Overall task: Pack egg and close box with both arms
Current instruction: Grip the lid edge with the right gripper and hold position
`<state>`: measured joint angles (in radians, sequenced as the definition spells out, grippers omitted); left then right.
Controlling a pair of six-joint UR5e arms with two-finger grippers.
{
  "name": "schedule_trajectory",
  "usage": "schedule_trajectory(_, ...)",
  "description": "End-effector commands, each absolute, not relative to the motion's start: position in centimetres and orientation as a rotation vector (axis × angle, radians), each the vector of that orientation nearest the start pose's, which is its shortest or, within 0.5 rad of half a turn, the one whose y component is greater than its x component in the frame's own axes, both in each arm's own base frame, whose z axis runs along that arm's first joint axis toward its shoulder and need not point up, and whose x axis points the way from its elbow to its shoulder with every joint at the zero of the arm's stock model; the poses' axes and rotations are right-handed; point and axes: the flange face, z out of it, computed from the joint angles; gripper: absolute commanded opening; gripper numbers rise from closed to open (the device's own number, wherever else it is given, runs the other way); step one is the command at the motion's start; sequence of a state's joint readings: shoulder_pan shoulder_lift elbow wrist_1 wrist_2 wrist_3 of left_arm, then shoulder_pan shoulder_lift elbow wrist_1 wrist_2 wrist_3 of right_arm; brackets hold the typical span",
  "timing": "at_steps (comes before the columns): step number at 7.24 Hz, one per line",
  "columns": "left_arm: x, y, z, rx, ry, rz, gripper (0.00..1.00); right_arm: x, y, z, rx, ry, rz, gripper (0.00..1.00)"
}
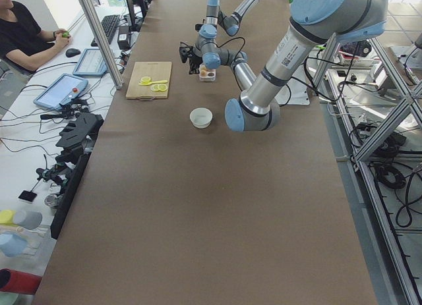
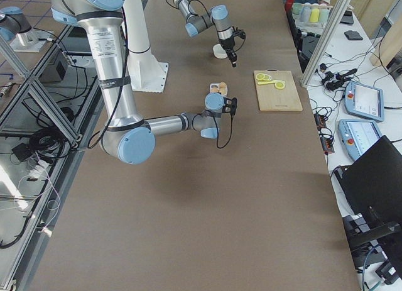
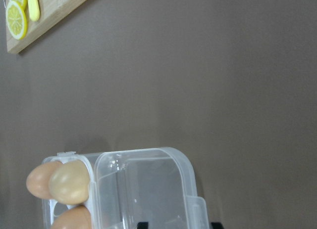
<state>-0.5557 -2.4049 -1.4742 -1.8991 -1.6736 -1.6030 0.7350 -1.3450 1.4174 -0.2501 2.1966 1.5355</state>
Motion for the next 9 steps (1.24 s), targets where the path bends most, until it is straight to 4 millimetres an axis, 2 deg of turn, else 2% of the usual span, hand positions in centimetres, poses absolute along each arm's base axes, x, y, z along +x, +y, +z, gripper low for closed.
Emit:
schedule_trajectory(1,56.39,-49.47,14.47,0.188,1.064,-0.475,0.0,-38.13,-44.78,46.54,0.023,-1.427,0.143,0.45)
schedule_trajectory(8,56.38,-49.46,14.41,0.189,1.069,-0.475,0.0,-37.84,-44.55,46.96,0.023,-1.436,0.134,0.41)
schedule_trajectory(9,56.3,-49.55,14.41,0.19,1.068,-0.476,0.0,-37.84,-44.55,46.96,0.023,-1.436,0.134,0.38)
